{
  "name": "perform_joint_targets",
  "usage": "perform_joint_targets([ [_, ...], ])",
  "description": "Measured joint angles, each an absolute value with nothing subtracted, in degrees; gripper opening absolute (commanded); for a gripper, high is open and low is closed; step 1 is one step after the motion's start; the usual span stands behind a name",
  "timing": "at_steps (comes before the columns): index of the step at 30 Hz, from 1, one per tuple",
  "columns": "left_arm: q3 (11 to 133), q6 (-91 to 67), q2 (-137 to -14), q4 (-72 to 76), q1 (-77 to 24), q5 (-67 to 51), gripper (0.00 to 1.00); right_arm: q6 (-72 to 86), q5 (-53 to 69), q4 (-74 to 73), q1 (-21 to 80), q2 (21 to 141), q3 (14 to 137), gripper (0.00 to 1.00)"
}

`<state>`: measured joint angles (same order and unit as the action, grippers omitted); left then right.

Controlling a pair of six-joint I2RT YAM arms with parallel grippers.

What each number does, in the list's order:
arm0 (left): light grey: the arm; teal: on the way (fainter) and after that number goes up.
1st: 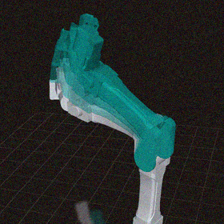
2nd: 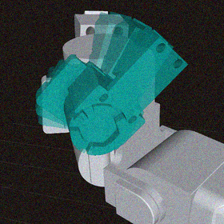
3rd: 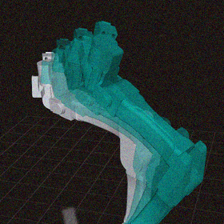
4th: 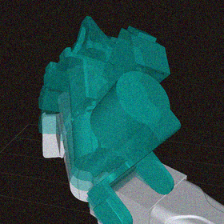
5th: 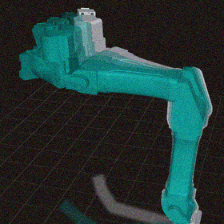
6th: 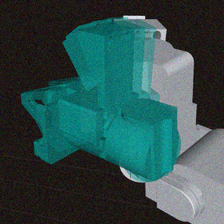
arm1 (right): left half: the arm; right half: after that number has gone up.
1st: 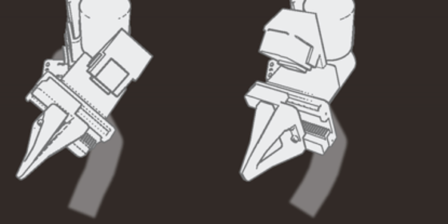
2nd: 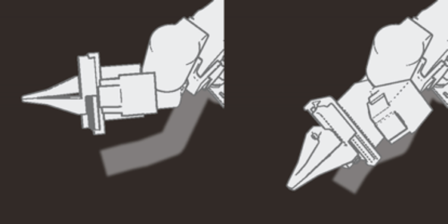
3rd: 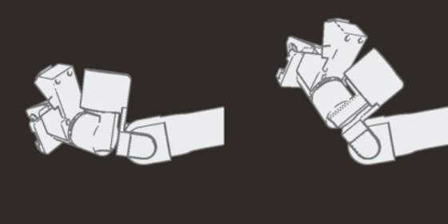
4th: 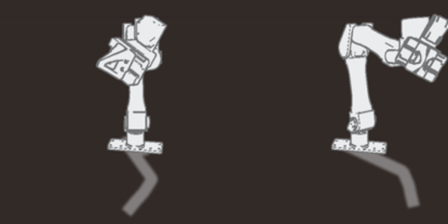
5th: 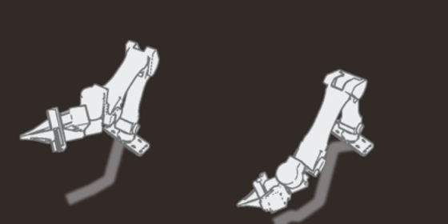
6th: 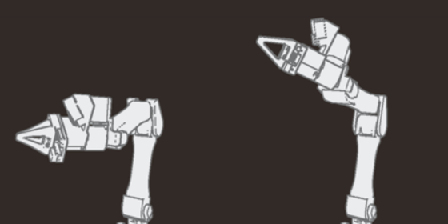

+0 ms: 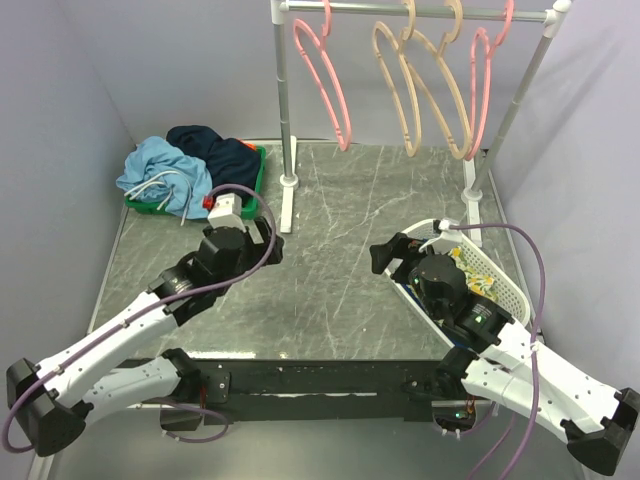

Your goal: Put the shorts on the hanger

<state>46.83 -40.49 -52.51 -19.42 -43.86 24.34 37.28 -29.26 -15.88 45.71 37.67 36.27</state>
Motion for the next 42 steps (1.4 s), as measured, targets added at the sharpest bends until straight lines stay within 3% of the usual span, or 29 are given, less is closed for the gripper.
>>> perform_joint_targets([
  [7,53.98,-42.0,-58.46,-23.33,-42.22,28.47,0.96,34.68,-29.26,-17.39,45.71,37.67,36.38,1.0],
  [13,61.73,-42.94,-65.36,-21.98,-25.69,23.97,0.96,32.69,-28.86,-18.55,45.71,37.26,36.42,1.0],
  [18,72.64,-41.47,-77.08,-21.91,-17.91,22.63,0.99,31.7,-27.31,-18.52,45.71,37.32,36.45,1.0],
  [23,83.72,-39.72,-89.67,-21.71,-9.87,22.17,0.84,31.18,-25.78,-18.35,45.71,38.2,36.42,1.0],
  [28,92.14,-38.48,-102.08,-23.31,-3.36,24.51,0.84,30.79,-24.36,-18.02,45.71,39.66,36.42,1.0],
  [38,92.36,-37.08,-106.76,-23.7,5.34,23.79,0.78,31.11,-21.67,-15.75,45.71,41.47,35.27,1.0],
  [42,94.24,-36.38,-110.39,-22.5,7.38,21.8,0.66,31.66,-20.62,-15.18,45.71,42.89,34.24,1.0],
])
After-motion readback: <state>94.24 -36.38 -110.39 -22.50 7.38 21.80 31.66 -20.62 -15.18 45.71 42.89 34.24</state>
